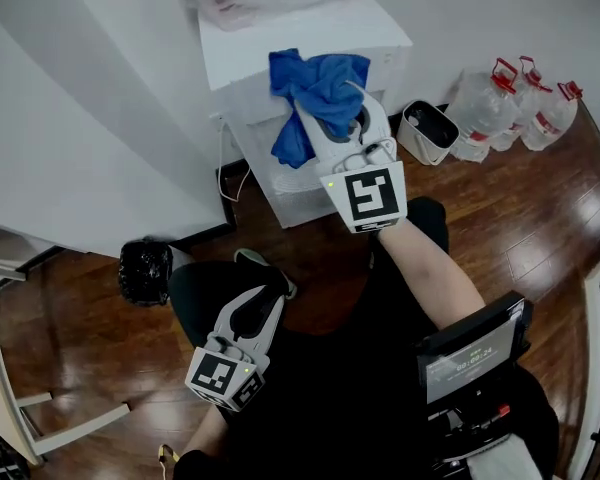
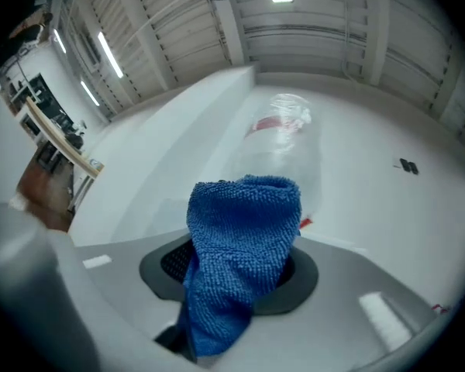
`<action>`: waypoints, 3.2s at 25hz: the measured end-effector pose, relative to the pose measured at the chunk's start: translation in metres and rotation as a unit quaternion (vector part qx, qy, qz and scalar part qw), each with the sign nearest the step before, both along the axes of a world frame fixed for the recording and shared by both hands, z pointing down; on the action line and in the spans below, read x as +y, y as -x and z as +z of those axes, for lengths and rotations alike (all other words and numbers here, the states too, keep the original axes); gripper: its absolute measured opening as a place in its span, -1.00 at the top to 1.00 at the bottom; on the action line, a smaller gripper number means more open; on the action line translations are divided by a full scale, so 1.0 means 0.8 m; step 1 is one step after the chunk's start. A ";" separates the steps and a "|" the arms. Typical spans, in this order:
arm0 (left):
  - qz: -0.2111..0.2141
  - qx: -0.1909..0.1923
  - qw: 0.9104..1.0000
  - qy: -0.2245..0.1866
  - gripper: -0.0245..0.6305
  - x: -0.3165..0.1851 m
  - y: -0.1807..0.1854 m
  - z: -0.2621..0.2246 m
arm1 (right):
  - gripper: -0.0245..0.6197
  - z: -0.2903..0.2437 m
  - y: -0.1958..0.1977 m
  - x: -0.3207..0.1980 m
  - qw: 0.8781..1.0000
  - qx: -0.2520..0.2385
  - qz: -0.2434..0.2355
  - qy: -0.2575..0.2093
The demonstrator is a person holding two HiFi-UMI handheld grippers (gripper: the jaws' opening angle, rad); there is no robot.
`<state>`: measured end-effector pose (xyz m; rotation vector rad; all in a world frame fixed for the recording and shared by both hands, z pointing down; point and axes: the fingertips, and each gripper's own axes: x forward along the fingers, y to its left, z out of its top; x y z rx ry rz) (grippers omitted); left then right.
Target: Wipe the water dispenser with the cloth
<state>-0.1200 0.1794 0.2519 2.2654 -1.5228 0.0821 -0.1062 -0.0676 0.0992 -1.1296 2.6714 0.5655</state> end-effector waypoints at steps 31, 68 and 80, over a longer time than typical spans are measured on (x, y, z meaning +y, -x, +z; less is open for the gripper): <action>0.081 0.029 0.996 0.000 0.68 -0.064 -0.081 0.014 | 0.43 0.391 -0.160 -0.107 0.906 0.359 0.076 0.210; 0.072 0.022 0.997 -0.006 0.67 -0.049 -0.080 0.013 | 0.43 0.210 -0.102 -0.096 0.739 0.587 0.200 -0.262; 0.081 0.047 0.996 0.010 0.68 -0.045 -0.067 0.019 | 0.43 0.354 -0.082 -0.103 0.687 0.676 0.141 -0.226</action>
